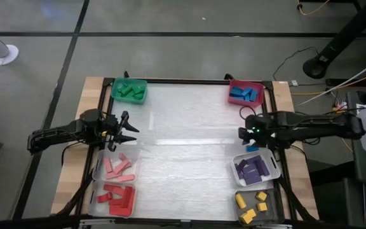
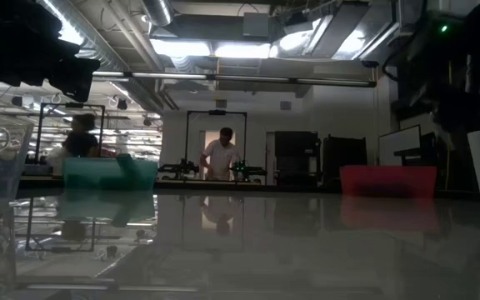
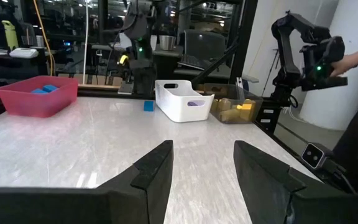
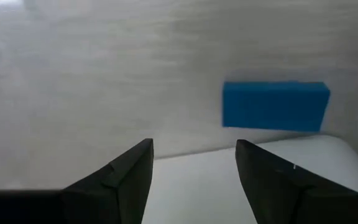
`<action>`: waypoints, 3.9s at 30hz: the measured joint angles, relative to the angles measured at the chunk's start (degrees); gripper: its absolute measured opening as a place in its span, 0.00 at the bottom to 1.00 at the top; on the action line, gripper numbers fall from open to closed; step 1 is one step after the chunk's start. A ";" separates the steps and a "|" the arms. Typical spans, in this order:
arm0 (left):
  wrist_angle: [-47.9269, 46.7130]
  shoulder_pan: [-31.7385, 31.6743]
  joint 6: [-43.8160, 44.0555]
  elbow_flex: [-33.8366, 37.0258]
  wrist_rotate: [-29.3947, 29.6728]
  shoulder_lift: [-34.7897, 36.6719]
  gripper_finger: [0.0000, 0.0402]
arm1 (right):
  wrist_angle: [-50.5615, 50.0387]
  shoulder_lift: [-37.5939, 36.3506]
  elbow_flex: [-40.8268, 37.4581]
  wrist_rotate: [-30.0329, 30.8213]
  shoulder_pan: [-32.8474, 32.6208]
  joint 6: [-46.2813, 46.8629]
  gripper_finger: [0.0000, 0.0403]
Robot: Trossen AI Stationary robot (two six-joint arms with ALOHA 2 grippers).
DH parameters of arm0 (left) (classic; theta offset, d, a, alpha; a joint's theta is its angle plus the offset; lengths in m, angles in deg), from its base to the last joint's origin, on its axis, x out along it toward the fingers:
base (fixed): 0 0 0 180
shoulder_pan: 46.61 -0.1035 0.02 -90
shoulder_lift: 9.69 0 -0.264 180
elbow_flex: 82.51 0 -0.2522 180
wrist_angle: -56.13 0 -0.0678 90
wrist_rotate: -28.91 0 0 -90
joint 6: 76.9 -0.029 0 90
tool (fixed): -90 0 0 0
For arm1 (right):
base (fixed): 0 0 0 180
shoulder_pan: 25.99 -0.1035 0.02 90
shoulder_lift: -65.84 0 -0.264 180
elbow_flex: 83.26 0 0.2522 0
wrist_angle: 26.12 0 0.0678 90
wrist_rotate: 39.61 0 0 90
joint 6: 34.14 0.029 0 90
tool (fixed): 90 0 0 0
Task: Sort blocks
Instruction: Put the blue block into the pink bin
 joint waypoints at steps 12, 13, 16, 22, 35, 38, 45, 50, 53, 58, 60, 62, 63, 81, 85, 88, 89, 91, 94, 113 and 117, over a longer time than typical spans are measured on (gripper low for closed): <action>0.00 0.00 0.00 0.00 -0.02 0.01 0.40 | 0.03 18.16 0.04 0.27 0.00 -3.10 0.56; 0.00 -0.01 0.00 0.00 -0.01 0.00 0.40 | 0.21 19.48 0.18 0.10 0.00 -3.35 0.56; 0.00 0.00 0.00 0.00 -0.02 0.00 0.40 | 2.28 22.63 0.36 -1.52 0.04 -4.37 0.56; 0.02 -0.02 0.00 0.00 -0.02 0.00 0.40 | 14.30 24.26 0.31 -3.85 -0.02 -4.53 0.56; 0.00 -0.01 0.00 0.00 -0.01 0.00 0.40 | 37.06 24.45 -0.09 14.56 0.11 -9.58 0.56; 0.00 -0.02 0.00 0.00 0.00 0.01 0.40 | 41.92 24.45 -0.22 17.78 0.13 -14.07 0.56; 0.00 -0.01 0.00 0.00 -0.01 0.00 0.40 | 56.33 24.39 -0.14 20.11 0.13 -15.07 0.56; 0.00 -0.02 0.00 0.00 0.00 0.02 0.40 | 62.34 24.35 -0.11 20.87 0.13 -17.00 0.56; 0.00 0.00 0.00 0.00 -0.02 0.02 0.40 | 63.22 24.32 -0.11 22.81 0.15 -18.45 0.56; 0.00 -0.02 0.00 0.00 -0.01 0.01 0.40 | 62.72 24.32 0.35 19.46 0.15 -36.53 0.56; -0.01 -0.02 0.00 0.00 0.00 0.00 0.40 | 60.68 24.32 1.67 17.46 0.15 -46.48 0.56; 0.00 -0.02 0.00 0.00 0.00 0.00 0.40 | 56.96 24.32 3.55 15.43 0.15 -58.11 0.56; 0.00 0.00 0.00 0.00 -0.02 0.02 0.40 | 54.10 24.30 4.80 14.71 0.15 -64.21 0.56; 0.04 -0.01 0.00 0.02 -0.02 0.01 0.40 | 22.30 28.31 10.16 17.18 0.13 -111.06 0.56; 0.07 -0.02 0.00 0.02 0.00 0.00 0.40 | 23.23 32.33 10.14 17.18 0.13 -115.11 0.56; 0.09 -0.02 0.00 0.02 -0.01 0.00 0.40 | 24.10 35.83 10.14 17.50 0.13 -115.88 0.56; 0.10 -0.01 0.00 0.02 -0.02 0.01 0.40 | 25.05 36.67 10.22 17.95 0.15 -115.91 0.56; 0.11 0.00 0.00 0.02 -0.02 0.02 0.40 | 26.01 38.43 10.30 17.33 0.63 -115.76 0.56; 0.15 -0.02 0.00 0.02 -0.02 0.01 0.40 | 26.94 39.69 10.32 15.66 2.23 -115.80 0.56; 0.31 -0.01 0.00 0.04 -0.02 0.02 0.40 | 25.54 40.50 15.75 16.68 8.11 -97.02 0.13; 0.31 -0.02 -0.01 0.04 -0.02 0.02 0.40 | 22.94 40.38 21.10 24.15 9.70 -95.71 0.13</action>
